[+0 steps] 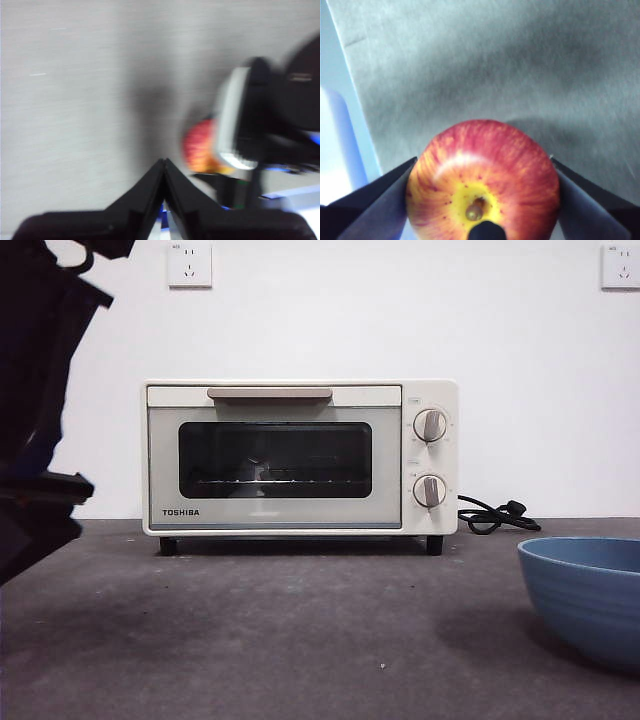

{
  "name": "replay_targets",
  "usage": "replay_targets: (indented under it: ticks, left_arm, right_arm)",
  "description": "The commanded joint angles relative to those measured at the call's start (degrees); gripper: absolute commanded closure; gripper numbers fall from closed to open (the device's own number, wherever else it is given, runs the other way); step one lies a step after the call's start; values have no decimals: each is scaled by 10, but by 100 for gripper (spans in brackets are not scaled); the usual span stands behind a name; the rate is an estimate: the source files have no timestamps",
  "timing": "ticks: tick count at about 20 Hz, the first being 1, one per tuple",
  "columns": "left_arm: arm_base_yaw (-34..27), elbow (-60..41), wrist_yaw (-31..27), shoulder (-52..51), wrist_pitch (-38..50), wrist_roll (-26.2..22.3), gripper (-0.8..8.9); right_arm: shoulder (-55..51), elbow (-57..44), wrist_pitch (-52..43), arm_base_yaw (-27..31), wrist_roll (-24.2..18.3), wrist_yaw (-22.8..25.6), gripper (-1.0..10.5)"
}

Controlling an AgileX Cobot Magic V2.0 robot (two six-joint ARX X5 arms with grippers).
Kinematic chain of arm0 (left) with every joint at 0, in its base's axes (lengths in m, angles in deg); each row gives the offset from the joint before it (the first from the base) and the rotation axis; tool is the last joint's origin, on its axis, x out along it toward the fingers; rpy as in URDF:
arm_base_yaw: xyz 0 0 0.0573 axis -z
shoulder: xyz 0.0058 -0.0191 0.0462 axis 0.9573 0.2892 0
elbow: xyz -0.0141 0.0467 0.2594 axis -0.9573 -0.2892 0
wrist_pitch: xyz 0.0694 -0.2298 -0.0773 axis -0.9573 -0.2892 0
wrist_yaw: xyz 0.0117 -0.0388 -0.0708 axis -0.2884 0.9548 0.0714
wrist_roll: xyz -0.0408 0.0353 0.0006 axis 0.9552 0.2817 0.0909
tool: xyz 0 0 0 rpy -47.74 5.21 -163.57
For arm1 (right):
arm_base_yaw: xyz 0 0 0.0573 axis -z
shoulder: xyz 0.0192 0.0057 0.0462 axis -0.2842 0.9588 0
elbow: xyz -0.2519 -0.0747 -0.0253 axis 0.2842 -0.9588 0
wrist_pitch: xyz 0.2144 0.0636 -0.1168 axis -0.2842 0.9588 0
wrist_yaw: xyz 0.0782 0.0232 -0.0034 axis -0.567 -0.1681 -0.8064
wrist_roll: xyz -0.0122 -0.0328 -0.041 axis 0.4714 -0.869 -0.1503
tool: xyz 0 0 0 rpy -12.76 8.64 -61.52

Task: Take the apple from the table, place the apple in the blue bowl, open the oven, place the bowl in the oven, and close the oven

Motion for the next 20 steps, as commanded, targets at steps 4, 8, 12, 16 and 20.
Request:
replay_targets:
  ticks: [4,8,12,16,20]
  left_arm:
    - [0,2,143,-2,0,-5,818]
    - [0,2,252,-2,0,-30,818]
    - [0,2,303,-2,0,-56,818]
    - [9,2,333,-2,0,-103,819]
    - [24,2,341,-2,3,-114,819]
  right_arm:
    - [-94,-1,85,27,3,0,955]
    - [-166,-1,163,42,3,19,955]
    - [-239,-1,248,49,-12,62,955]
    - [-299,-2,304,58,-23,95,955]
    - [-324,-5,360,80,-24,102,955]
